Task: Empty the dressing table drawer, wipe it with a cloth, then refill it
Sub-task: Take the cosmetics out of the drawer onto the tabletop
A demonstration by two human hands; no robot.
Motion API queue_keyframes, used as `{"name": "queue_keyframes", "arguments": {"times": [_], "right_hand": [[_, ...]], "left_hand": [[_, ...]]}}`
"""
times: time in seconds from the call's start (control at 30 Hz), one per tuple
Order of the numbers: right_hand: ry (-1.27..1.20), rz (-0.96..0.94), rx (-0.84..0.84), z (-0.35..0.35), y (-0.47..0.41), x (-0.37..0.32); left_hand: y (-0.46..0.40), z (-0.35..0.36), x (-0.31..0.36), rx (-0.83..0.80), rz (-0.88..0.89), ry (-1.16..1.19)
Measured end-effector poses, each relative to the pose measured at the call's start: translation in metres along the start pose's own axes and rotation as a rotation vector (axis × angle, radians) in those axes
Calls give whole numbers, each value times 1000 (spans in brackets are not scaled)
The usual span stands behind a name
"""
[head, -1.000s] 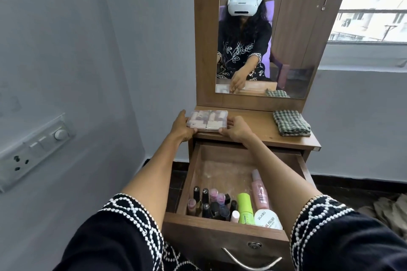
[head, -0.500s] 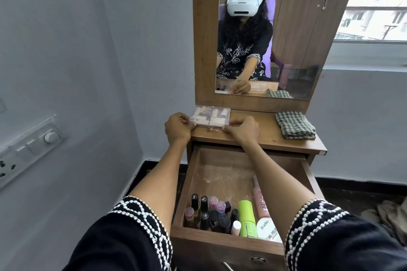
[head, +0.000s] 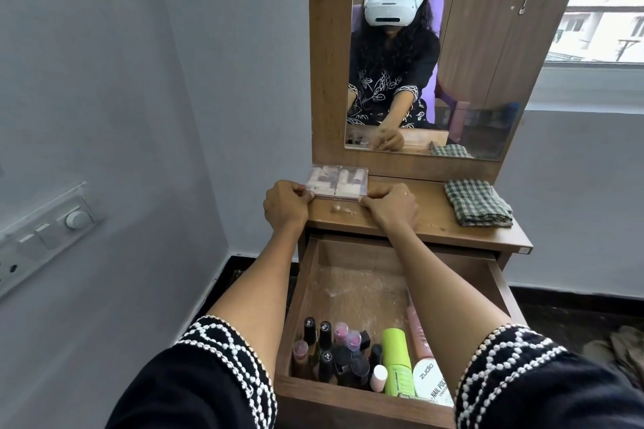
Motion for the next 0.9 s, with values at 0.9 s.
{"name": "queue_keyframes", "arguments": {"times": [0.9], "right_hand": [[-246, -220, -23, -40, 39, -13]], "left_hand": [[48, -31, 21, -187, 103, 179]]}}
Point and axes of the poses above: each hand's wrist, its own y-axis away from the middle knuckle, its own z-axis out of the palm, x = y × z, the point moved 6 cm from there along -y, towards the middle knuckle, and after that the axes turned 2 degrees about -y, right-handed, at the moved point
